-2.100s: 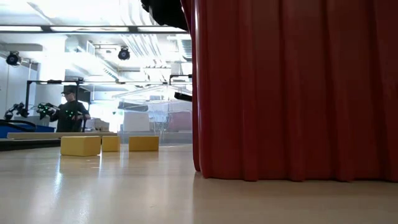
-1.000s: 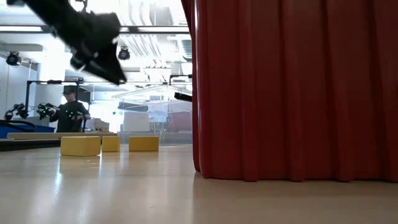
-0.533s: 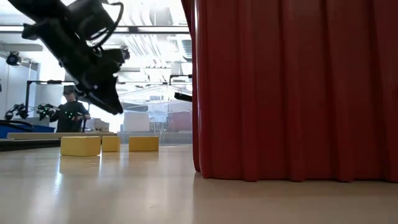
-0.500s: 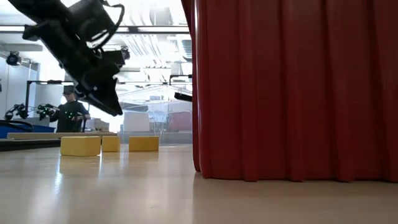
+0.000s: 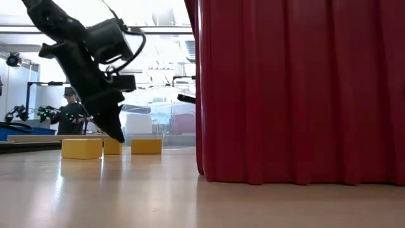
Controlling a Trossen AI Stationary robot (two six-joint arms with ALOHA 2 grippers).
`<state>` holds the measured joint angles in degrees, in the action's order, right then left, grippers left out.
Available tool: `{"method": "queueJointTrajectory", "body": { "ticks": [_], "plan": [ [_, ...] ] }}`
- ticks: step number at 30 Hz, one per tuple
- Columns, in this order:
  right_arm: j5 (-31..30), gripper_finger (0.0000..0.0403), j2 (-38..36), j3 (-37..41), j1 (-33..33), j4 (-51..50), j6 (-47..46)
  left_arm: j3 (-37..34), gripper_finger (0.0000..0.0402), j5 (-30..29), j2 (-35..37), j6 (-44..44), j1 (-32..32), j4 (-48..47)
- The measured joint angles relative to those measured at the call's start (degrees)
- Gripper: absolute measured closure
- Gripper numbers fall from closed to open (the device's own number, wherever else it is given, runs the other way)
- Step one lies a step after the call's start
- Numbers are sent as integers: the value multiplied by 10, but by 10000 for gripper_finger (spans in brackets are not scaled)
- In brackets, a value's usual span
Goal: Sort blocks
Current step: Put the center yellow block into the bottom right of the red bin
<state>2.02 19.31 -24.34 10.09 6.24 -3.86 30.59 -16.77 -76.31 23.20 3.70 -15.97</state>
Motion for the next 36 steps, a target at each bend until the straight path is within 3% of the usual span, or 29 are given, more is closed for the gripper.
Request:
{"method": "queueJointTrajectory", "body": {
  "ticks": [10, 18, 27, 32, 36],
  "plan": [
    [1, 262, 0, 0, 0, -4, 4, 1, 182, 54, -47, -4, 26, 3],
    [1, 274, 0, 0, 0, -5, 9, 1, 290, 90, -50, -13, 26, 25],
    [1, 290, 0, 0, 0, -17, 7, 12, 292, 101, -34, -20, 11, 24],
    [6, 284, 8, 0, 0, -16, -26, 57, 292, 63, 1, -46, -29, 20],
    [27, 267, 27, 0, 0, -17, -44, 110, 292, -7, 38, -72, -70, -23]
  ]
}}
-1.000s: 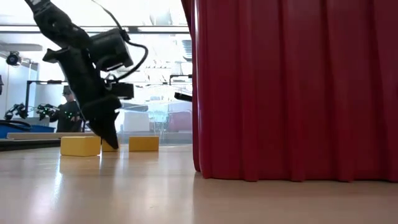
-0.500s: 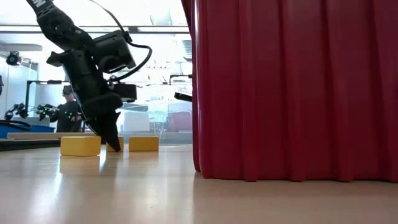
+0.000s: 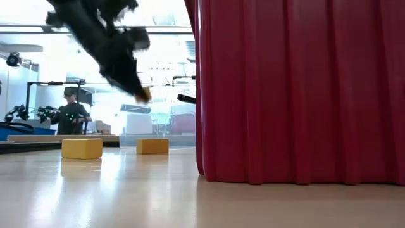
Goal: Sort blocks
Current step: Put the center yellow block into the bottom right of the red bin
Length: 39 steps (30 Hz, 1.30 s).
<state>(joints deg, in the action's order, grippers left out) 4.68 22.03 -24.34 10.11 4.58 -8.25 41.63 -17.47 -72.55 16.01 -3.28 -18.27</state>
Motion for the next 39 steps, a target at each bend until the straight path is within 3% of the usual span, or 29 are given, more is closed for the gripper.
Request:
{"method": "queueJointTrajectory", "body": {
  "ticks": [6, 12, 16, 20, 27, 39],
  "plan": [
    [3, 248, 20, -1, 0, 4, -9, 94, 292, -109, 24, -6, -61, -100],
    [39, 242, 49, -3, 0, 58, -46, 180, 292, -177, 6, -142, -114, -35],
    [121, 242, 94, -3, 0, 151, -93, 203, 292, -177, -19, -281, -127, 75],
    [166, 236, 144, -3, 0, 233, -131, 212, 292, -155, -45, -349, -127, 150],
    [168, 226, 229, -19, 0, 249, -151, 237, 292, -130, -90, -415, -126, 232],
    [198, 184, 375, -84, -10, 328, -184, 305, 292, -128, -157, -479, -122, 228]
  ]
}}
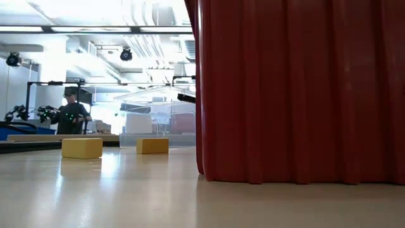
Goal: Sort blocks
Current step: Put the center yellow block into the bottom right of the red bin
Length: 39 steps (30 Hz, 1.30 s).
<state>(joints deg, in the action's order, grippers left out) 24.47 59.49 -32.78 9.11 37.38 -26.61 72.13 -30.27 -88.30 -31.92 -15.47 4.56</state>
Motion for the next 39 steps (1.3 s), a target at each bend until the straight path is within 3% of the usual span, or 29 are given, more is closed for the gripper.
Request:
{"method": "queueJointTrajectory", "body": {
  "ticks": [13, 28, 33, 39],
  "plan": [
    [64, 170, 128, -42, -10, 124, -65, 6, 292, 32, -2, -6, 24, 5],
    [77, 178, 224, -123, -32, 146, -59, 5, 292, 100, -3, 10, 50, 19],
    [76, 202, 230, -127, -32, 156, -58, 5, 292, 103, -3, 12, 50, 21],
    [82, 260, 229, -128, -33, 153, -60, -2, 292, 118, -3, 3, 50, 26]
  ]
}}
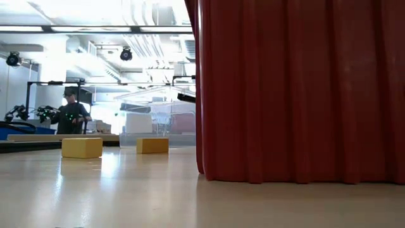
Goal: Sort blocks
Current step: Put the center yellow block into the bottom right of the red bin
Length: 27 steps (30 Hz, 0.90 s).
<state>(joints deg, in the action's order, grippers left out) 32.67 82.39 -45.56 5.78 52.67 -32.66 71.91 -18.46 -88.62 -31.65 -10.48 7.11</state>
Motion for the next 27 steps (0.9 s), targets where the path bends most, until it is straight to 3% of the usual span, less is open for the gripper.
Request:
{"method": "queueJointTrajectory", "body": {
  "ticks": [5, 11, 15, 22, 27],
  "plan": [
    [-3, 261, 0, 0, 0, -1, 5, -1, 283, -2, 0, 11, 0, 0],
    [-10, 286, -8, 0, 3, -20, 26, -1, 189, -17, 4, 48, -5, -12],
    [-10, 284, -29, 0, 3, -77, 53, -3, 158, -51, 18, 54, -12, -48],
    [-12, 288, -83, 0, 3, -138, 82, -4, 168, -80, 38, 62, -19, -82],
    [-20, 287, -148, 0, 2, -324, 148, -4, 194, -80, 50, 98, -19, -129]
  ]
}}
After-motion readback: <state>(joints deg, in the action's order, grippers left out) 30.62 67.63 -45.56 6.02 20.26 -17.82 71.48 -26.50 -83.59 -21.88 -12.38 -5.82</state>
